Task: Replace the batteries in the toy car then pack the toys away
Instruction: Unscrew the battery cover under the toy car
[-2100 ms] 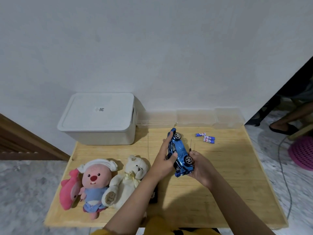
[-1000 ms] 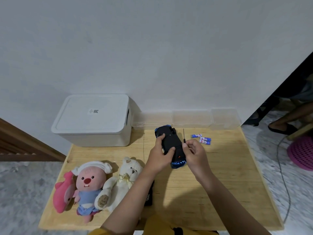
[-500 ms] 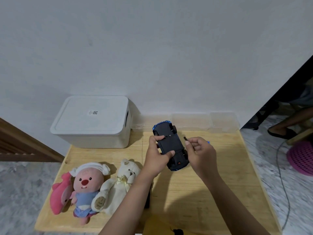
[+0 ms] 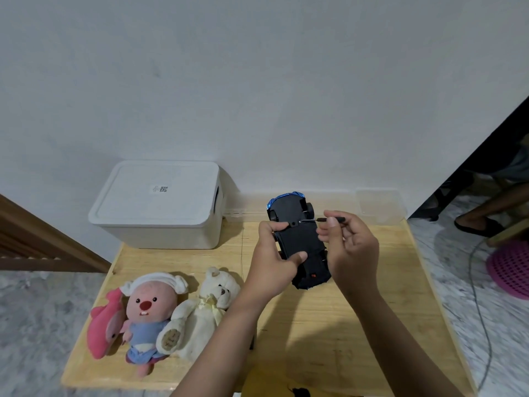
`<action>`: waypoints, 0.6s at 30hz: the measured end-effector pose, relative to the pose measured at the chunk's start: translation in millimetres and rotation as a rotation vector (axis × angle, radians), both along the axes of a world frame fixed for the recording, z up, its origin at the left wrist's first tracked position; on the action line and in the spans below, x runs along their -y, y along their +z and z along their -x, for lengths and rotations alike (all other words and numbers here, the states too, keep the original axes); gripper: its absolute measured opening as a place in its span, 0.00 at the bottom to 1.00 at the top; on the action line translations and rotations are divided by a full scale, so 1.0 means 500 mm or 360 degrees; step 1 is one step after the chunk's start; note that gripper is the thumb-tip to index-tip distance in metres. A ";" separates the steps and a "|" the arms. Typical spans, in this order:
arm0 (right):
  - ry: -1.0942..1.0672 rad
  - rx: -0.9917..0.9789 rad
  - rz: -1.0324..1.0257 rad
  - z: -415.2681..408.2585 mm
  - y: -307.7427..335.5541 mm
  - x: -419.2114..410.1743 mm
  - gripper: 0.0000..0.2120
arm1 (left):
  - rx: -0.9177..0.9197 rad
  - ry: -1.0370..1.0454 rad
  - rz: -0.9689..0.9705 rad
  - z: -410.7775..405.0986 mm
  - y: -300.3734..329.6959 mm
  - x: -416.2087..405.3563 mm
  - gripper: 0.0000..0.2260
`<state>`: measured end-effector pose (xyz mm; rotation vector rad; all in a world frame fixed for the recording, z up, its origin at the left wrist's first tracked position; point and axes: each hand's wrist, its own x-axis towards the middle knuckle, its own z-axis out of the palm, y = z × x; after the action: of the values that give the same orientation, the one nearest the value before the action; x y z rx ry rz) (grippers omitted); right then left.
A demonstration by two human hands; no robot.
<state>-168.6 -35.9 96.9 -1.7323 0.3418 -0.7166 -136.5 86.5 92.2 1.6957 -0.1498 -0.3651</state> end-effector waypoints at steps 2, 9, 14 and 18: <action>-0.0023 0.0027 0.0096 0.001 0.002 -0.004 0.07 | 0.0028 0.0004 -0.0008 0.004 0.009 0.000 0.22; -0.0030 0.0109 0.0229 0.002 0.004 -0.007 0.06 | 0.0091 0.0024 -0.0063 0.010 0.017 0.001 0.22; -0.0032 0.0146 0.0395 0.002 -0.001 -0.004 0.08 | 0.0082 0.0002 -0.0041 0.011 0.020 0.001 0.22; -0.0015 0.0222 0.0852 -0.006 0.003 0.006 0.09 | 0.0046 -0.0021 -0.0045 0.011 0.022 -0.001 0.22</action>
<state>-165.7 -39.0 98.4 -2.1655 0.0590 -0.9932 -142.0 86.8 103.1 1.7288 -0.1778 -0.3542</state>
